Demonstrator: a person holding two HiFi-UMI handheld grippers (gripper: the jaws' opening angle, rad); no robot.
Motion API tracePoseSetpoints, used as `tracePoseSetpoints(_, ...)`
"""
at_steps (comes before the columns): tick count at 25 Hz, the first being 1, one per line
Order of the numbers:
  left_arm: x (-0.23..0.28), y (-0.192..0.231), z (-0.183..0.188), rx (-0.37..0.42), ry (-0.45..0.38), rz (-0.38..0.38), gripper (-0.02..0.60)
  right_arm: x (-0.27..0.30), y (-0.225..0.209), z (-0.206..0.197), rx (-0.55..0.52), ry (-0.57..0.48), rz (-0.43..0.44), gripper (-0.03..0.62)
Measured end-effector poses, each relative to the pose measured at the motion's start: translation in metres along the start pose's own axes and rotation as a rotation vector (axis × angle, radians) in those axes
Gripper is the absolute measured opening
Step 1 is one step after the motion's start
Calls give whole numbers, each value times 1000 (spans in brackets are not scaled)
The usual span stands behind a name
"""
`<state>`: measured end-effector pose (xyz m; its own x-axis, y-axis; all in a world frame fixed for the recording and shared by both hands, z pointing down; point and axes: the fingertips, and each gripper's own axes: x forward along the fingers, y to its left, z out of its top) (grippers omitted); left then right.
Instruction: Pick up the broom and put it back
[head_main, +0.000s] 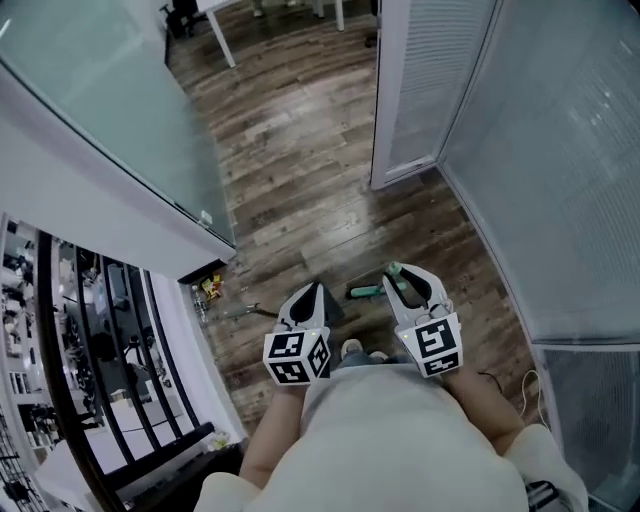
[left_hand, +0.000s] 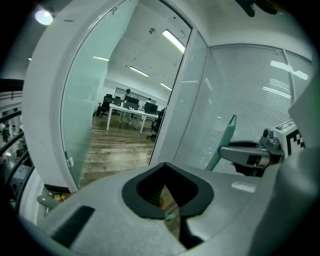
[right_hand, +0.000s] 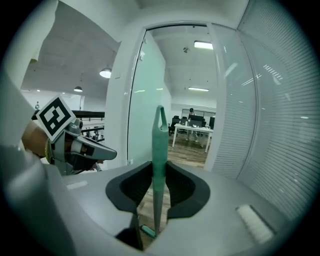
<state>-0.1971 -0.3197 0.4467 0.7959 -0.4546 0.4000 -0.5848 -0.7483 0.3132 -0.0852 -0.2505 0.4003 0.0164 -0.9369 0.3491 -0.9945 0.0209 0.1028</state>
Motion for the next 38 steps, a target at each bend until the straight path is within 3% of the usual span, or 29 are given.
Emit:
tracePoseSetpoints(12,61,-33,1,98,80,-231,5,-25,-47,-12,105,5,-265,95)
tracePoseSetpoints(25,90,-83,-9,204,171,-457,5,-74,-93,-29,189,24,-543,95)
tracePoseSetpoints(31,104,-105,-8,219,176,-492,5,-98,-117,-41,221,26,-613,95)
tracePoseSetpoints(38,121,-141,-8,228,176,-482,5,-124,-151,-57,236,32,-621,95)
